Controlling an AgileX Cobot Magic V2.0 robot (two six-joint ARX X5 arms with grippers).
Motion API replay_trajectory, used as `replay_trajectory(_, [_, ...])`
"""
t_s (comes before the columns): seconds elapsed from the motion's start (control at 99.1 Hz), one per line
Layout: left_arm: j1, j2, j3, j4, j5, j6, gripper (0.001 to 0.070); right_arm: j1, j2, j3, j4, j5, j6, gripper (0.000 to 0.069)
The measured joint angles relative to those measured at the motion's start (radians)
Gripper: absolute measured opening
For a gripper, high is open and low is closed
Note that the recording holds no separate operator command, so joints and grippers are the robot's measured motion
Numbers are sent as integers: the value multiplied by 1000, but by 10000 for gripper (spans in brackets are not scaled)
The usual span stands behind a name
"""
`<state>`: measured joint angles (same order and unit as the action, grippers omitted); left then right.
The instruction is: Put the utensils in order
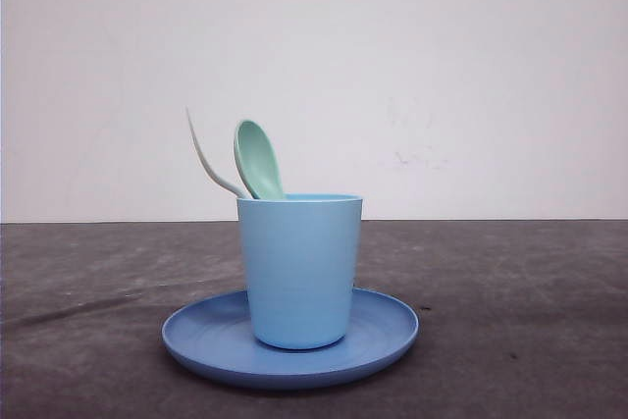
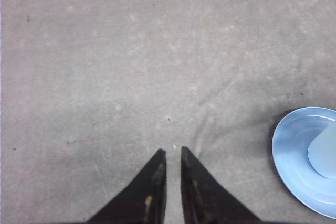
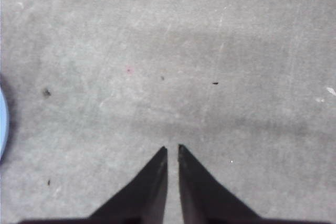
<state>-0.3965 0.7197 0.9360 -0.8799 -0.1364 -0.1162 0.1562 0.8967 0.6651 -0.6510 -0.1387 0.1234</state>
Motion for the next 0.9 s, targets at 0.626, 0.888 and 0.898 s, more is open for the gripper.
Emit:
replay_trajectory(0.626, [128,-139,-92,108,-51,57,25,0,0,1,182,0,-1,21])
replay_trajectory(0.888, [301,-467,-511,465,81,64,25,0,0,1,290,0,-3,21])
replay_trajectory(0.898, [302,-480,-529,475,81,64,25,0,0,1,294,0,-3,21])
